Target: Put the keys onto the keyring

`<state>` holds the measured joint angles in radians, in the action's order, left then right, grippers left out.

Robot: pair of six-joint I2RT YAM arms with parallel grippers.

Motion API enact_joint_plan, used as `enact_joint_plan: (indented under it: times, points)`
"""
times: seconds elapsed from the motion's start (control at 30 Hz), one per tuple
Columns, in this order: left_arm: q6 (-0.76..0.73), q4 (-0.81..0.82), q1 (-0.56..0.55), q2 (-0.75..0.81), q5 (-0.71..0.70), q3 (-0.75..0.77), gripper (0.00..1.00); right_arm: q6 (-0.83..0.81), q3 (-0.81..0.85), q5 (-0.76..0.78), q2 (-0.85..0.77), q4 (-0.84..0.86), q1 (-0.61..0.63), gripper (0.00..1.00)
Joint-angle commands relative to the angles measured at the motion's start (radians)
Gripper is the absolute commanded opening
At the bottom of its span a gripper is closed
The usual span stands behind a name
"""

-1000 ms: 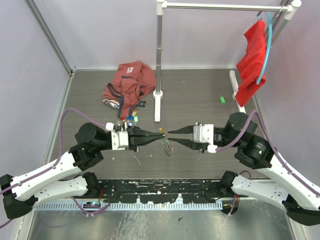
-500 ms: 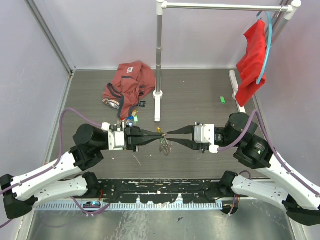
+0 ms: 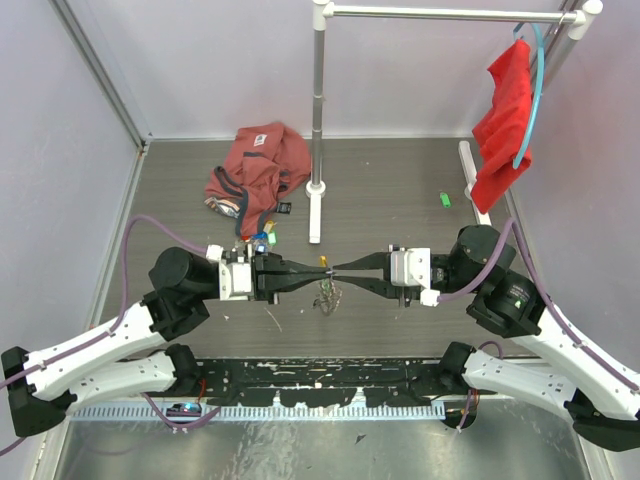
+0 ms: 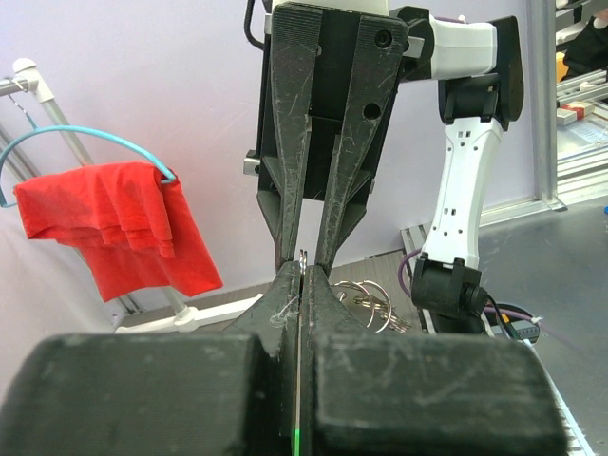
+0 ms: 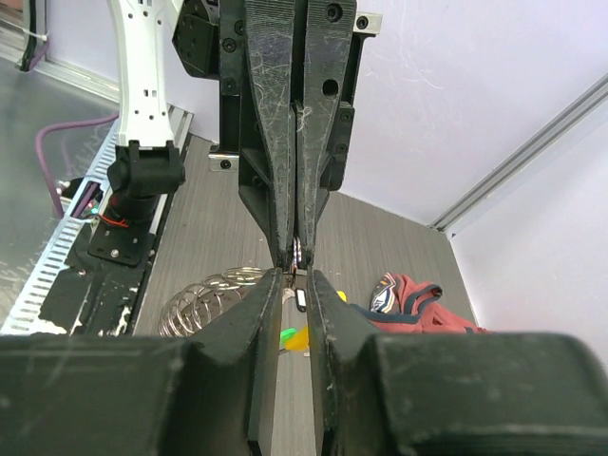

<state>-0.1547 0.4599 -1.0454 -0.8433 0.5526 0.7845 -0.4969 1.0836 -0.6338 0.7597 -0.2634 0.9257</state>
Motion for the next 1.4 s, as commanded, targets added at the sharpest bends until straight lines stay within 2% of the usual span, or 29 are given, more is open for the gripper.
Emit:
enact_joint_plan:
  times: [0.0, 0.57, 0.83, 0.9, 0.93, 0.97, 1.07, 1.2, 1.37]
  points:
    - [0.003, 0.059, -0.003, 0.005, 0.01, 0.006, 0.0, 0.011, 0.007, -0.014, 0.006, 0.056, 0.002, 0.22]
    - [0.005, 0.072, -0.003, 0.009, 0.018, 0.005, 0.0, 0.006, 0.007, -0.009, 0.016, 0.038, 0.002, 0.18]
    - [0.005, 0.068, -0.004, 0.012, 0.022, 0.002, 0.0, -0.012, 0.048, -0.015, 0.039, -0.022, 0.002, 0.01]
    - [-0.006, 0.037, -0.003, 0.014, 0.024, 0.008, 0.05, -0.035, 0.064, 0.002, 0.044, -0.058, 0.002, 0.01]
    - [-0.016, -0.009, -0.003, 0.016, 0.027, 0.023, 0.09, -0.046, 0.071, 0.012, 0.044, -0.076, 0.002, 0.01]
    - [-0.031, -0.05, -0.003, 0.018, 0.03, 0.037, 0.18, -0.058, 0.077, 0.024, 0.044, -0.095, 0.002, 0.01]
    - [-0.075, -0.179, -0.004, 0.025, 0.042, 0.078, 0.27, -0.098, 0.106, 0.071, 0.047, -0.181, 0.002, 0.01]
    - [-0.139, -0.336, -0.002, 0.029, 0.012, 0.124, 0.31, -0.143, 0.156, 0.13, 0.067, -0.318, 0.003, 0.01]
    - [-0.183, -0.418, -0.002, 0.012, -0.036, 0.145, 0.33, -0.174, 0.227, 0.216, 0.1, -0.464, 0.002, 0.01]
